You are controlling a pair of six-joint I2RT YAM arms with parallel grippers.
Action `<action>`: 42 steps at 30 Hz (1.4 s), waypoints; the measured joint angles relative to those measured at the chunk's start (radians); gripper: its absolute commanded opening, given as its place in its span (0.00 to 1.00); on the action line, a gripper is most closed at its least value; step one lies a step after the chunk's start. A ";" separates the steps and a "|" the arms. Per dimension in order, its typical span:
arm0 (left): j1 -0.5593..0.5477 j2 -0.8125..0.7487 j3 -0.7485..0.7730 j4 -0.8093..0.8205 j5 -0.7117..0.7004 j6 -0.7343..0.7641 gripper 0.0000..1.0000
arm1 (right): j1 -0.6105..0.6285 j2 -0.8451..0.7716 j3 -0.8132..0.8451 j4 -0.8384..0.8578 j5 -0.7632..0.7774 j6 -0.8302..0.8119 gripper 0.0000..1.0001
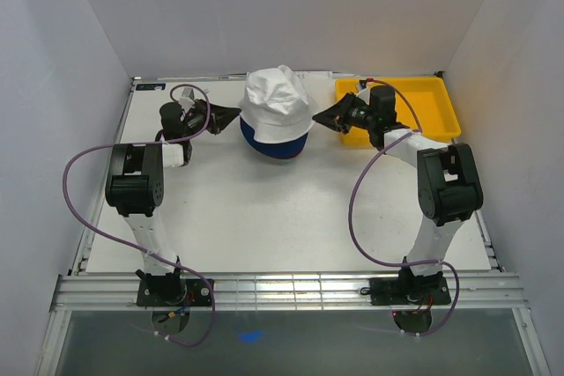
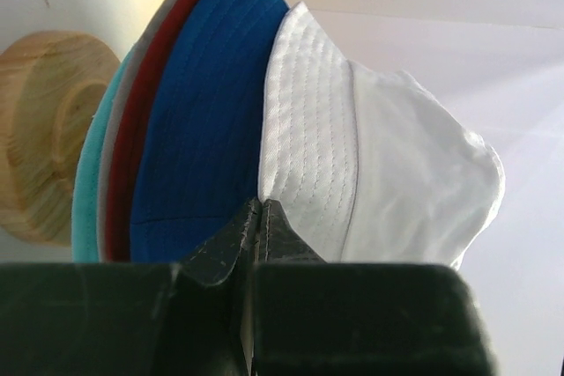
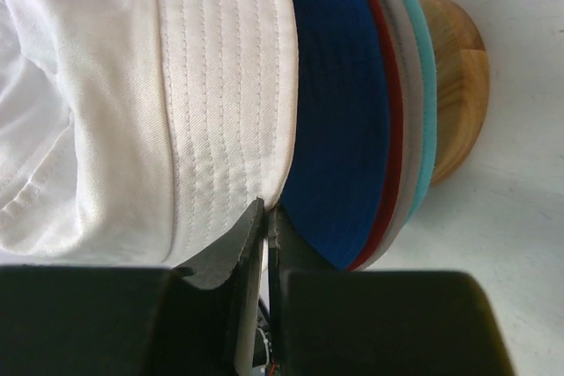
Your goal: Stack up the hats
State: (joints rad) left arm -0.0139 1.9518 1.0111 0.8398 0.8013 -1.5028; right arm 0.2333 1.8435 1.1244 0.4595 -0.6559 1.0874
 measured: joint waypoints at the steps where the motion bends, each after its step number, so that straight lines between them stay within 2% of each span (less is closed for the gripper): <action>1: 0.001 -0.002 0.001 -0.017 0.003 0.012 0.00 | 0.000 0.000 0.014 -0.032 0.006 -0.026 0.08; 10: 0.025 -0.003 0.054 -0.192 0.041 0.124 0.00 | 0.000 0.013 0.154 -0.288 0.059 -0.224 0.08; 20: 0.032 -0.003 0.116 -0.343 0.064 0.208 0.00 | 0.030 0.124 0.399 -0.595 0.127 -0.414 0.08; 27: 0.032 0.005 0.166 -0.433 0.071 0.249 0.00 | 0.091 0.205 0.586 -0.792 0.245 -0.546 0.08; 35: 0.032 0.020 0.225 -0.534 0.057 0.296 0.00 | 0.132 0.232 0.621 -0.861 0.298 -0.614 0.08; 42: 0.031 0.057 0.325 -0.672 0.033 0.369 0.00 | 0.142 0.198 0.560 -0.838 0.299 -0.628 0.08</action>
State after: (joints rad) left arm 0.0174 2.0090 1.3361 0.1677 0.8345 -1.1336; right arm 0.3756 2.0411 1.6848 -0.3786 -0.3565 0.4599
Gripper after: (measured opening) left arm 0.123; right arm 0.084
